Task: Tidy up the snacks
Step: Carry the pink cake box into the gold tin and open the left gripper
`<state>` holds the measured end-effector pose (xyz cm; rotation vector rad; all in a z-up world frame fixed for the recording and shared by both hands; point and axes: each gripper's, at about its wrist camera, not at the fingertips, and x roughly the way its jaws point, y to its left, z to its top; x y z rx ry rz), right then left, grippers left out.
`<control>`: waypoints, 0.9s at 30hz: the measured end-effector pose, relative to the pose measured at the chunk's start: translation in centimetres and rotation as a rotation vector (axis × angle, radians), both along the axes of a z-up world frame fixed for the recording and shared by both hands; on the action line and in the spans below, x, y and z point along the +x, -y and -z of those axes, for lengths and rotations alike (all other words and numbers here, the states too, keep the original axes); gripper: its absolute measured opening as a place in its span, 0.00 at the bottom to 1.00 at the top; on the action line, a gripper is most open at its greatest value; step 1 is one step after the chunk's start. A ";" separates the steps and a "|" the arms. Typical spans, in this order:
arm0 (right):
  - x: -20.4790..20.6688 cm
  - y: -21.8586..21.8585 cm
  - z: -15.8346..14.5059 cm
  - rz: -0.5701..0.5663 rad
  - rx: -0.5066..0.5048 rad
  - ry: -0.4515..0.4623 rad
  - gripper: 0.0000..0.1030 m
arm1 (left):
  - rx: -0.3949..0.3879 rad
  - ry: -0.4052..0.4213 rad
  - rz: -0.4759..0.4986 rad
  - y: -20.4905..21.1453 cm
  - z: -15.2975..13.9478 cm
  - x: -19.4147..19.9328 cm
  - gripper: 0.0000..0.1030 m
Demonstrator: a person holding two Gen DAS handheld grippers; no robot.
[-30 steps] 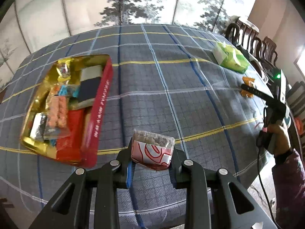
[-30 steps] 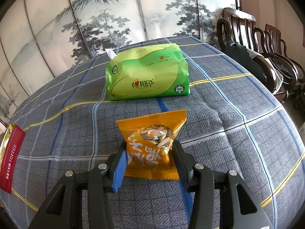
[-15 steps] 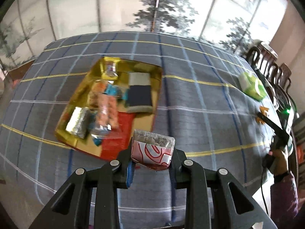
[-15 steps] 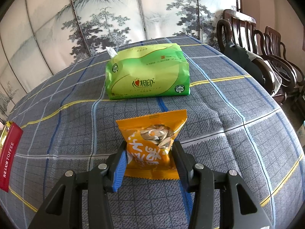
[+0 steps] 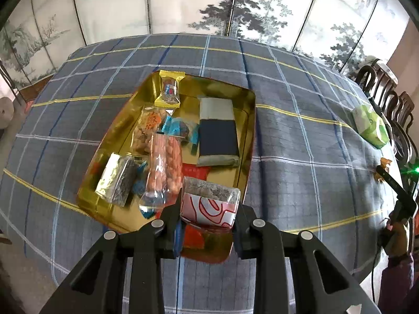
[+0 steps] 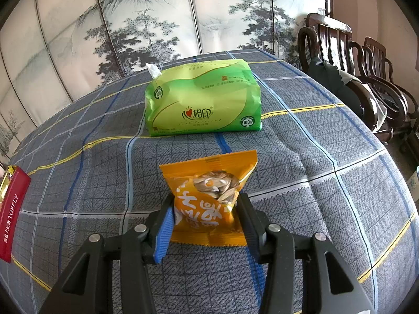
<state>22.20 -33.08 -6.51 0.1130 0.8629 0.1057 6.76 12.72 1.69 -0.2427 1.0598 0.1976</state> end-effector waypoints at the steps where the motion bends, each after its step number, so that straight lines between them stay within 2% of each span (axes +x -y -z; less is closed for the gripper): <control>1: 0.0 0.0 0.0 0.000 0.000 0.000 0.47 | -0.001 -0.003 -0.004 -0.1 0.2 0.3 0.25; 11: -0.1 -0.1 -0.1 -0.010 -0.021 -0.003 0.51 | 0.004 -0.020 -0.017 -0.5 1.4 2.4 0.25; 27: 0.0 0.0 -0.2 -0.013 -0.038 -0.006 0.51 | 0.037 -0.046 -0.025 -0.7 3.3 4.7 0.25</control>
